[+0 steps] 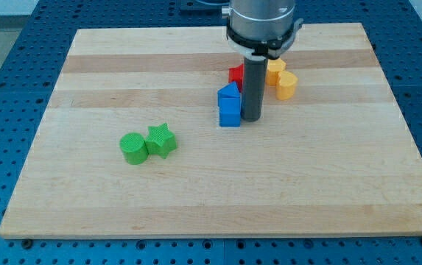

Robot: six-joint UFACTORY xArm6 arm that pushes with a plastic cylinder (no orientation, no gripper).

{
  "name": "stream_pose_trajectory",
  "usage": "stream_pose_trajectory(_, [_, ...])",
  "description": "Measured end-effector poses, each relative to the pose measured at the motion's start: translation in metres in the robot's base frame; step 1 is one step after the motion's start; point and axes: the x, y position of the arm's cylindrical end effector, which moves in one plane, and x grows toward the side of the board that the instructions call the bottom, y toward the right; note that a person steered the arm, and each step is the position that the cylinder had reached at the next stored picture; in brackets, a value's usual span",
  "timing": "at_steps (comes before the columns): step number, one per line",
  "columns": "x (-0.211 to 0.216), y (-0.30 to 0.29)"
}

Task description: Nudge the blue triangle and the blue cube right a bit

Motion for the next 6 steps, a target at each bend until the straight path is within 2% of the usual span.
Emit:
stream_pose_trajectory(1, [0.033,-0.016])
stream_pose_trajectory(2, [0.046,-0.045])
stream_pose_trajectory(4, [0.022,-0.094])
stream_pose_trajectory(6, [-0.018,-0.11])
